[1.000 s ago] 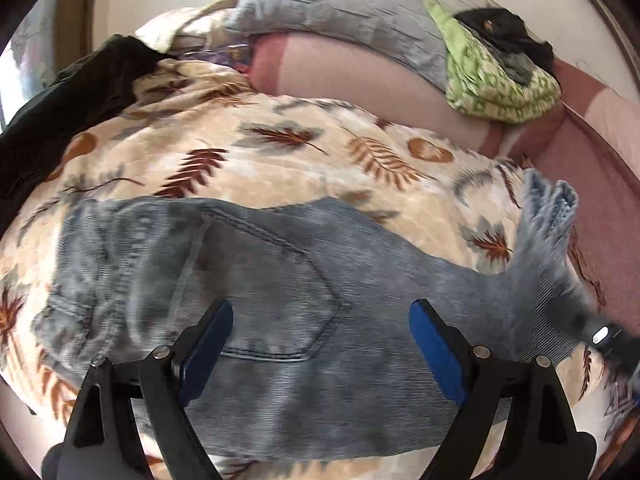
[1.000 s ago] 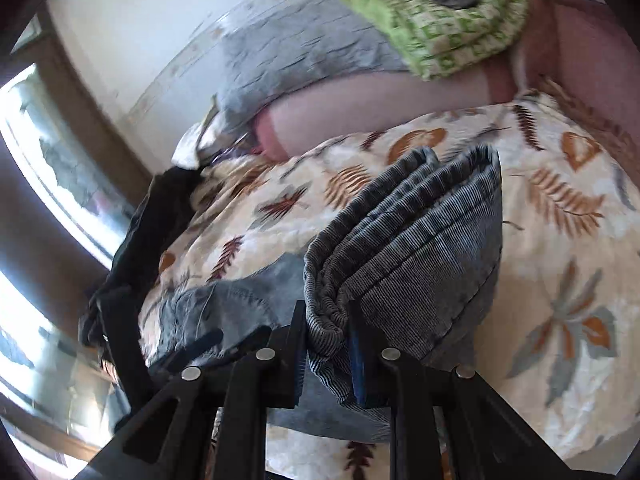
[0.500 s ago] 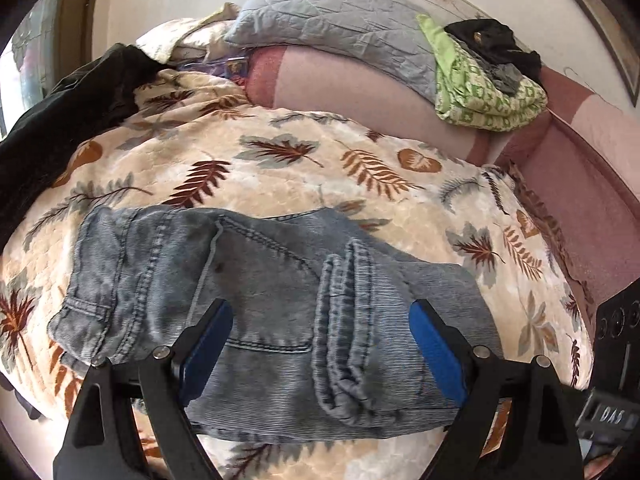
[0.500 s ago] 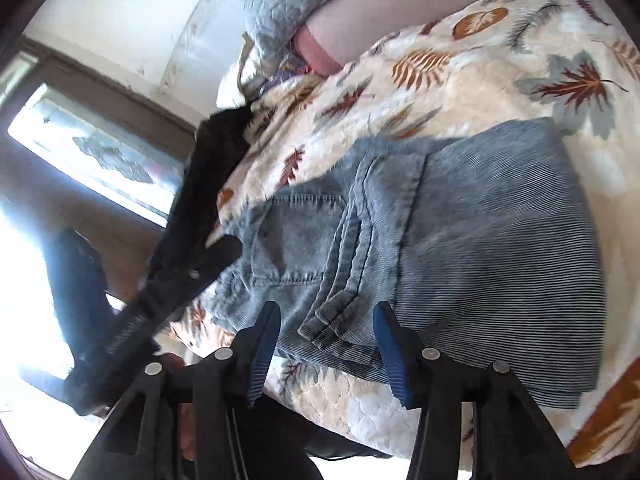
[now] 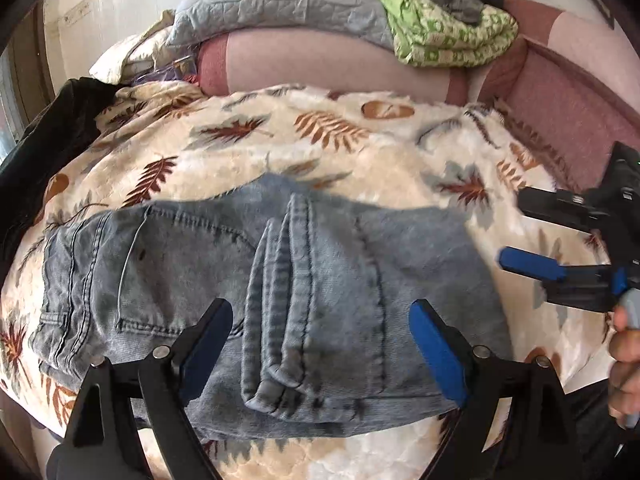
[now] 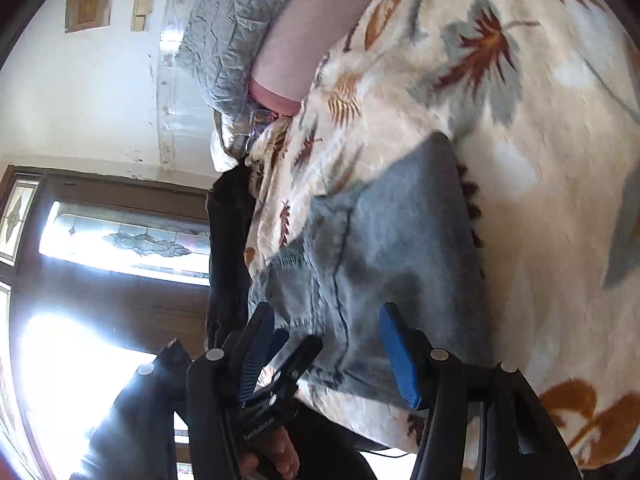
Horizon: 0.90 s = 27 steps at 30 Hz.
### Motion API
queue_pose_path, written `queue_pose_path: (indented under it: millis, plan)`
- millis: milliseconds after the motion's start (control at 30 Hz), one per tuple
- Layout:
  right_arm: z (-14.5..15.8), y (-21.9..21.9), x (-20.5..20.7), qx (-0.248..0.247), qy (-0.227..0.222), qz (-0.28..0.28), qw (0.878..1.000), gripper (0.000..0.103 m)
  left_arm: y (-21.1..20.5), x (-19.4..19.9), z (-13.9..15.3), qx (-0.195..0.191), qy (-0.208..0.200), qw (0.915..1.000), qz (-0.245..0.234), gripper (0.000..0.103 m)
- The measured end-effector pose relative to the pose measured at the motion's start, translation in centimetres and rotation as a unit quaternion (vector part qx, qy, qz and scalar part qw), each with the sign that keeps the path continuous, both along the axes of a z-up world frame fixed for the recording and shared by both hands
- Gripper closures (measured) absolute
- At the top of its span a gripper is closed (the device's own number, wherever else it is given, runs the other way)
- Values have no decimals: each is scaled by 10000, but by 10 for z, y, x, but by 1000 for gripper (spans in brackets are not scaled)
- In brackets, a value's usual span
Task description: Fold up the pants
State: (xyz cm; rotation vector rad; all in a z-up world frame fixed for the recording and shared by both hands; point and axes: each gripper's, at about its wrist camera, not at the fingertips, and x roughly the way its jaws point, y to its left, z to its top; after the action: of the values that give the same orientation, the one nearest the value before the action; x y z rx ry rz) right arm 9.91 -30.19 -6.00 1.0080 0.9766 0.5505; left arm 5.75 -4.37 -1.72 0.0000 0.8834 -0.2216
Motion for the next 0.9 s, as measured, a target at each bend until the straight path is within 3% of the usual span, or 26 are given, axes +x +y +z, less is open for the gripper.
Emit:
queue_pose_path:
  millis: [100, 200, 233, 267, 300, 400, 467, 533, 733, 800, 900]
  plan:
    - [-16, -4, 43, 158, 311, 58, 9994, 41, -8, 13, -5, -256, 237, 9994, -68, 13]
    - [-55, -7, 76, -142, 923, 106, 9956, 41, -15, 34, -53, 75, 1065, 9941, 202, 13]
    - [-64, -9, 79, 12, 1014, 53, 9948, 42, -15, 33, -63, 235, 1057, 9939, 223, 13]
    - [-64, -10, 82, 114, 956, 50, 9953, 42, -20, 27, -62, 413, 797, 9959, 126, 13]
    - [-57, -8, 84, 18, 834, 109, 9965, 42, -23, 24, -62, 568, 724, 9957, 67, 13]
    - [-40, -6, 88, -192, 425, 192, 9987, 41, -23, 24, -63, 589, 703, 9957, 95, 12]
    - [-52, -7, 95, -391, 627, 47, 9973, 41, -22, 22, -63, 614, 674, 9958, 74, 12]
    - [-63, -13, 97, -65, 680, -39, 9977, 41, -21, 20, -63, 617, 633, 9961, 48, 12]
    - [-22, -11, 38, 35, 279, 126, 9995, 41, -15, 24, -58, 361, 692, 9969, 39, 12]
    - [-23, -8, 5, 160, 332, 116, 9993, 39, -7, 24, -50, 144, 660, 9976, 126, 12]
    - [-47, 2, -26, 116, 559, 210, 9981, 35, 2, 20, -36, 149, 388, 9987, 302, 12]
